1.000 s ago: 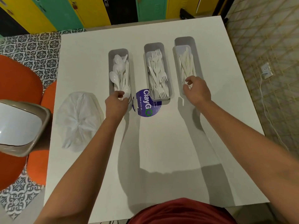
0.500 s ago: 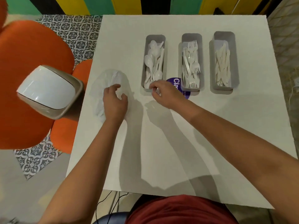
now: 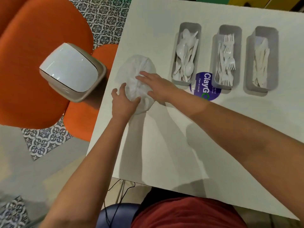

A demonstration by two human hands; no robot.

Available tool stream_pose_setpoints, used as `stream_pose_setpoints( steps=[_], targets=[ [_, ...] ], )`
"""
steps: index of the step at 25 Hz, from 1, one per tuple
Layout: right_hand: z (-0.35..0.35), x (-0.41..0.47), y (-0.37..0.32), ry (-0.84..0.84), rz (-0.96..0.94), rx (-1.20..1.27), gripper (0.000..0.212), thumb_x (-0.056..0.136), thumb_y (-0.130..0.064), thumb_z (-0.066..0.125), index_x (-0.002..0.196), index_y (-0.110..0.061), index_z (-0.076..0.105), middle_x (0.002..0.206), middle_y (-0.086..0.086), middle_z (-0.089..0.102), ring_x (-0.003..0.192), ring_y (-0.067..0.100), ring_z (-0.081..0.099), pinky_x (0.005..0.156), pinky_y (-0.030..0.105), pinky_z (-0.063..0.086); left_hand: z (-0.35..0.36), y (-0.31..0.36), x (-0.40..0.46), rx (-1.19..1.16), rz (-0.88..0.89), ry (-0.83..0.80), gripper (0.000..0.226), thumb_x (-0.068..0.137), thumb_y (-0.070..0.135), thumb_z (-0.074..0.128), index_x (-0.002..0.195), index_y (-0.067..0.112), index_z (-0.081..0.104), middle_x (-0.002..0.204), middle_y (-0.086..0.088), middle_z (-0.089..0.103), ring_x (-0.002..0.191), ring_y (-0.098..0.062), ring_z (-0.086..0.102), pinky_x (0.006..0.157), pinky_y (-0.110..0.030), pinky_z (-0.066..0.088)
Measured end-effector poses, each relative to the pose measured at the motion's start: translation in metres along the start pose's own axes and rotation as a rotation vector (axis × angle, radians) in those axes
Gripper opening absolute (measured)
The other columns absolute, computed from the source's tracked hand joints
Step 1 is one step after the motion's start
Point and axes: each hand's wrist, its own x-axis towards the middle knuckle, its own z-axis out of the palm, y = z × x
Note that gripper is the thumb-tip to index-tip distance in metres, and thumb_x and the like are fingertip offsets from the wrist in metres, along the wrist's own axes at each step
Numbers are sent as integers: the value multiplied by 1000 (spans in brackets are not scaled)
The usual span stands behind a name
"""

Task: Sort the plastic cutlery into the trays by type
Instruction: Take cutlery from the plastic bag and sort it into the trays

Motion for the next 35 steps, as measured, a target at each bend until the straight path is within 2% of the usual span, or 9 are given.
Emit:
stream_pose_setpoints(
  steps=[4,9,12,15,18,22,28,32,35],
  targets=[
    [8,13,-7,-27,73,2,65,92,-6,42,148,-29,18,155,0,22,134,28,30,99,41,41,2,-10,6,99,15,-41,64,84,34,64,141,19,38,150,-11,27,127,-33,45,104,-41,38],
    [17,18,-15,-57,136,56,55,96,-18,43,146,-27,24,140,9,39,120,31,43,97,43,42,2,-14,4,54,14,0,48,84,23,64,128,11,49,130,-13,48,115,-30,51,94,-37,45],
    [19,17,-19,-87,142,114,34,95,-20,45,129,-16,44,126,13,51,108,31,53,82,35,42,-3,-19,-2,52,5,-19,48,80,16,68,124,11,50,123,-13,51,111,-29,52,90,-33,45],
    [20,10,-23,-124,169,107,24,95,-22,41,116,-15,50,116,13,58,91,26,52,74,30,38,-8,-30,-8,56,19,-60,49,76,12,71,121,11,53,119,-13,54,107,-28,53,84,-27,41],
    [25,-9,-26,-126,176,83,24,96,-23,40,115,-14,51,111,13,60,85,23,49,71,29,35,-13,-36,-17,82,56,-109,47,75,11,73,119,11,55,116,-13,57,102,-26,55,81,-24,39],
    [40,-48,-27,-48,167,114,23,97,-20,39,114,-11,51,106,14,63,91,29,57,66,29,36,-12,-36,-36,90,127,-157,44,75,7,71,117,9,58,114,-13,60,96,-23,54,78,-23,38],
    [59,-117,-29,54,199,168,14,96,-20,40,101,-11,50,91,10,64,76,25,55,58,29,34,4,-34,-62,131,290,-268,35,72,3,65,105,10,61,103,-10,62,84,-20,52,70,-26,41],
    [64,-168,-24,174,266,239,11,93,-23,47,88,-14,47,67,-2,52,68,22,50,50,27,30,23,-20,-84,116,428,-311,26,74,6,64,99,10,65,97,-9,66,86,-22,59,70,-25,45],
    [62,-196,-19,291,338,311,16,92,-24,51,93,-9,53,63,-5,49,64,17,47,52,18,31,34,-4,-98,55,513,-314,20,83,6,57,97,9,70,93,-10,71,86,-24,64,73,-30,48]
  ],
)
